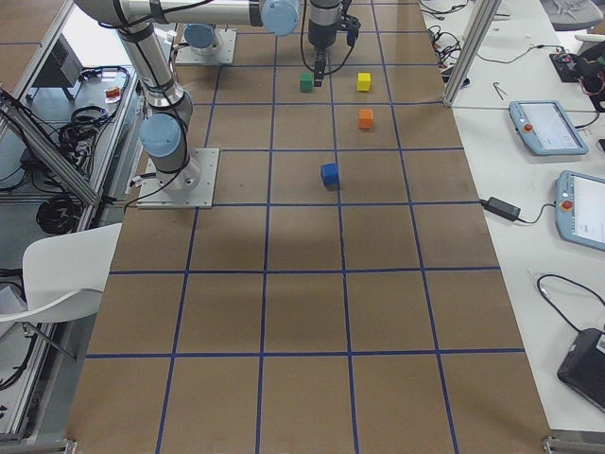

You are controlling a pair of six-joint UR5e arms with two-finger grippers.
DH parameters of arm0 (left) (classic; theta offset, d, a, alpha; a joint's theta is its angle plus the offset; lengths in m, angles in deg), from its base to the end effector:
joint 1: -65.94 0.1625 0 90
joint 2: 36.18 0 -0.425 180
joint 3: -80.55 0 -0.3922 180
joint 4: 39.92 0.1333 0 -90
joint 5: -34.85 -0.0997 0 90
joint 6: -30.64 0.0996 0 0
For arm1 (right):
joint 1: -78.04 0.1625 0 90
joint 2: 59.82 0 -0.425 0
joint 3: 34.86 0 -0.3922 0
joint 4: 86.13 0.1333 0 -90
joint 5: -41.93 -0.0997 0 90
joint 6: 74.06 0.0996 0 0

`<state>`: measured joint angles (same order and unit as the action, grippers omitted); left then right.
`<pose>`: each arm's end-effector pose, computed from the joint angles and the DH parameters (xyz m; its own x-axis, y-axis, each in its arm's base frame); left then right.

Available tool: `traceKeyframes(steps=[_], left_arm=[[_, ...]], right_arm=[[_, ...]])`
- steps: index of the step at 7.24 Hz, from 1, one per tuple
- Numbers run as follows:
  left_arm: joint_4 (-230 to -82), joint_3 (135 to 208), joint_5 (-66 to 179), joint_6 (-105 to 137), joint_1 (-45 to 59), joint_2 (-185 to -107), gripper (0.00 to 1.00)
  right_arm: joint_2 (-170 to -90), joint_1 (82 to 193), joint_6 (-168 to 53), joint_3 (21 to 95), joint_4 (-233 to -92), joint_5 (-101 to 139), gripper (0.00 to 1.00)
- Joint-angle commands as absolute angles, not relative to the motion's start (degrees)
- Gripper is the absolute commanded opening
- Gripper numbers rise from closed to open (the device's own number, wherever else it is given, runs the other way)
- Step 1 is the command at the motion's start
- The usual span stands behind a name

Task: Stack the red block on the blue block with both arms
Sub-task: 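Move the left gripper down toward the red cube, then close the left gripper on the red cube and lift it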

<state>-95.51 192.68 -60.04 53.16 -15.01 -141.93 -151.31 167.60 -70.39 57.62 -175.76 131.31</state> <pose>-0.0417 -0.5316 0.2256 -0.9698 0.2375 -0.0554 0.2321 0.9686 0.0885 0.1307 -0.4794 0.4786 -0.9974 0.0719 -0.0093 0.0717 0.9971 0.0244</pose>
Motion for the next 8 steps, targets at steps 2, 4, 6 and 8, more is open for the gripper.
traceKeyframes(steps=[2,4,6,8], left_arm=[[-92.1,194.9,-56.8,53.1,-14.7,-145.2,1.0],[-91.2,194.0,-57.3,52.8,-14.7,-145.5,0.32],[-91.7,193.1,-57.0,51.2,-14.8,-144.8,0.03],[-98.6,187.2,-55.8,41.6,-17.9,-144.2,0.0]], right_arm=[[-151.3,167.6,-70.4,57.6,-175.3,131.3,1.0],[-151.3,167.8,-70.4,57.6,-175.5,131.2,1.0],[-151.3,167.6,-70.4,57.6,-175.8,131.2,1.0],[-151.3,167.6,-70.4,57.6,-175.9,131.2,1.0]])
